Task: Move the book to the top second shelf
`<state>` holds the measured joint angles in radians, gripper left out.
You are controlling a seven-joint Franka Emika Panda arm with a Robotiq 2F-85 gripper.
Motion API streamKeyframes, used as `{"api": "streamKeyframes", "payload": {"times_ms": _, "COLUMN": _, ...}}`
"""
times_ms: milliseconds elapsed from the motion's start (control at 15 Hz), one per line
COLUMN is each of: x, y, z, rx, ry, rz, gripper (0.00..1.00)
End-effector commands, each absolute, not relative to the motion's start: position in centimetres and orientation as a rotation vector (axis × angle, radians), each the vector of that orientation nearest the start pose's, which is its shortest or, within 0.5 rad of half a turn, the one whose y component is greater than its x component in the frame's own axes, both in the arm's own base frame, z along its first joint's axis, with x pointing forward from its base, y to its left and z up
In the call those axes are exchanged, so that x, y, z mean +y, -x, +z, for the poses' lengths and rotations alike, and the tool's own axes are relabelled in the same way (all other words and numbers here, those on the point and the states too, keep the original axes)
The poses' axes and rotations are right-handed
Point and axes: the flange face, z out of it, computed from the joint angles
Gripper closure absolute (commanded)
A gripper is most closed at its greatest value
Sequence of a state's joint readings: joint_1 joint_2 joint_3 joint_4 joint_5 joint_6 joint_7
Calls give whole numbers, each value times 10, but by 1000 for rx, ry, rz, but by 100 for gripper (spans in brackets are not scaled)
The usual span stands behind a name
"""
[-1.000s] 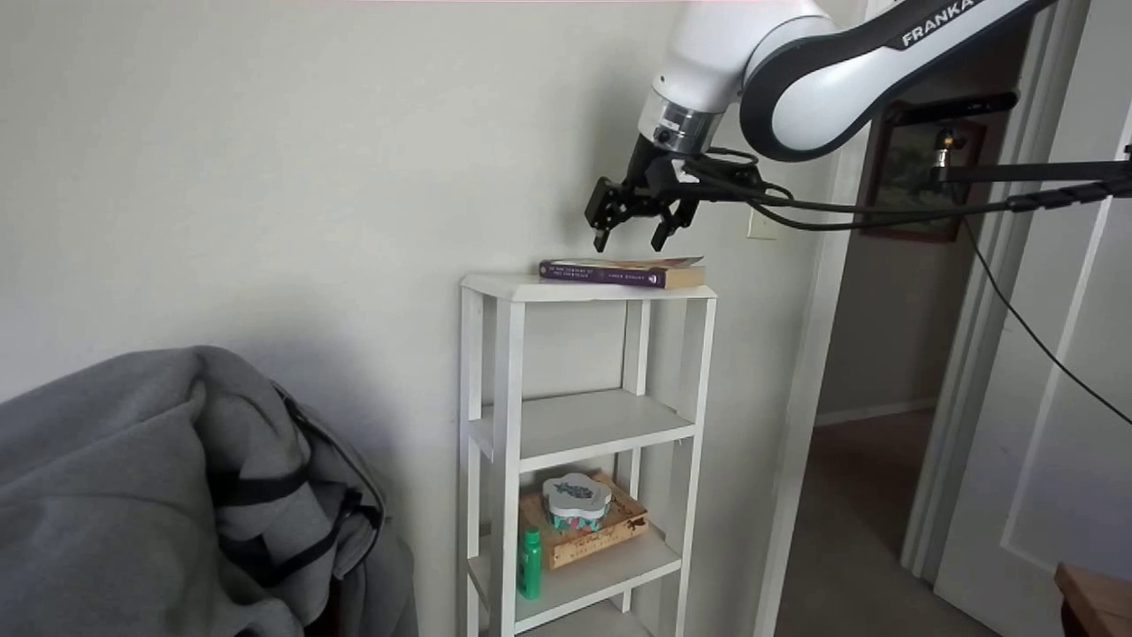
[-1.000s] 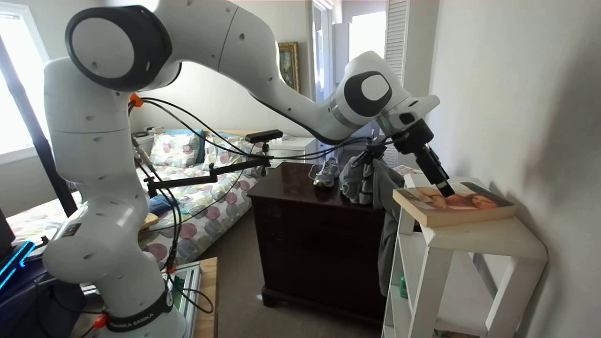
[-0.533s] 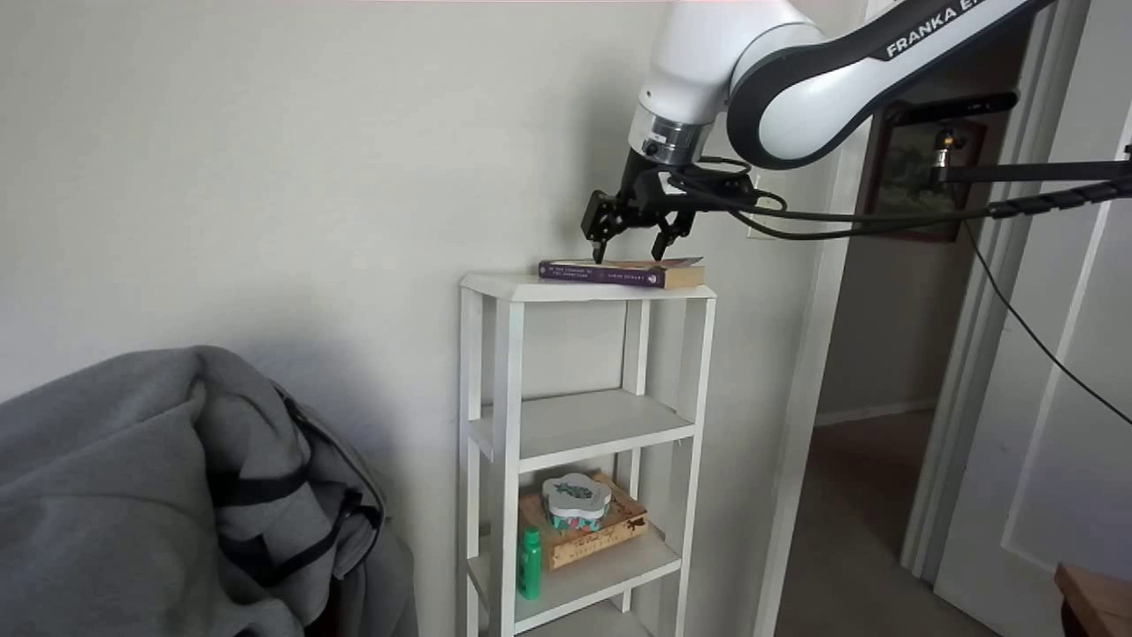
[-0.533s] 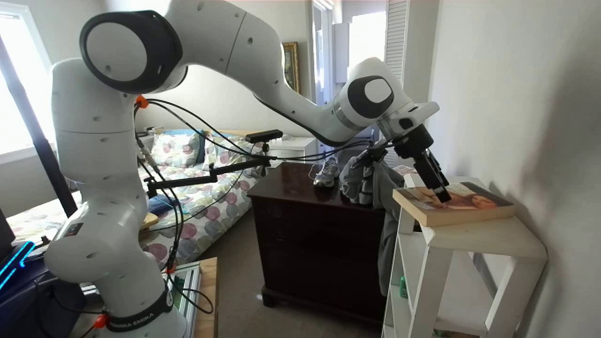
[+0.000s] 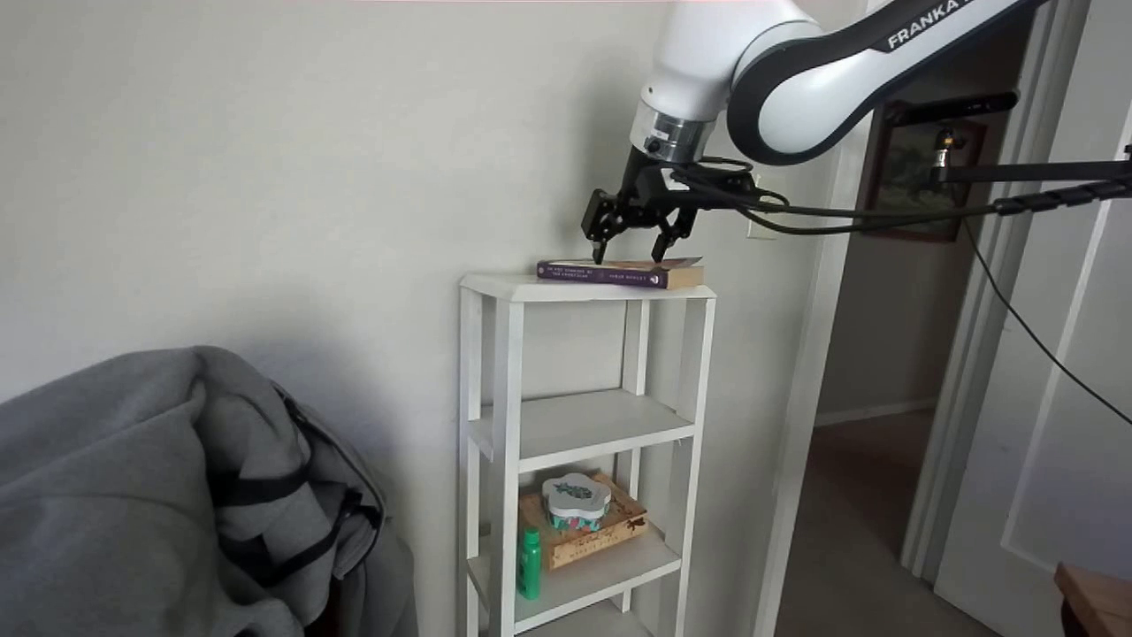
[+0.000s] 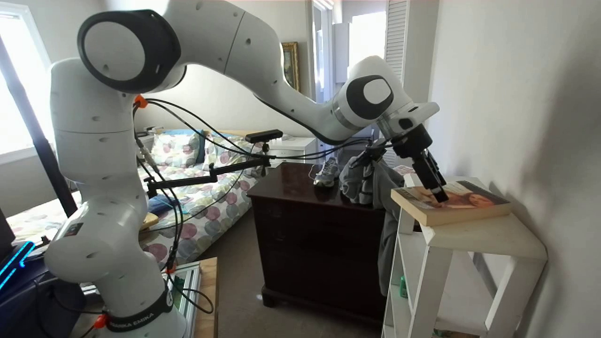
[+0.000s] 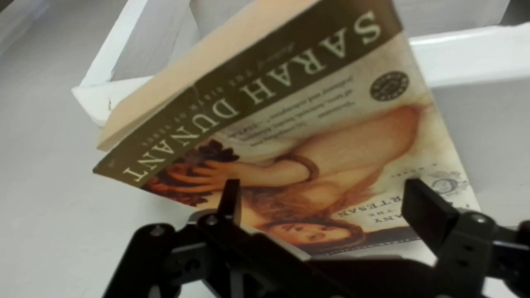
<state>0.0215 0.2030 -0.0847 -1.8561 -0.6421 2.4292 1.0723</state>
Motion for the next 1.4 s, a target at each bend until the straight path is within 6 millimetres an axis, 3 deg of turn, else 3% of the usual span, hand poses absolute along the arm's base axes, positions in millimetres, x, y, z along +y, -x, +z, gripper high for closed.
{"api": "streamKeyframes", "payload": {"times_ms": 0, "x": -34, "y": -626, "z": 444, "rx": 1071, "ry": 3075, "rz": -857, "gripper": 0}}
{"api": "streamKeyframes", "payload": {"times_ms": 600, "x": -36, "y": -609, "z": 451, "rx": 798, "ry": 3125, "rz": -810, "gripper": 0}}
{"api": "streamKeyframes", "payload": {"times_ms": 1333, "x": -41, "y": -611, "z": 473, "rx": 812, "ry": 3055, "rz": -943, "gripper": 0}}
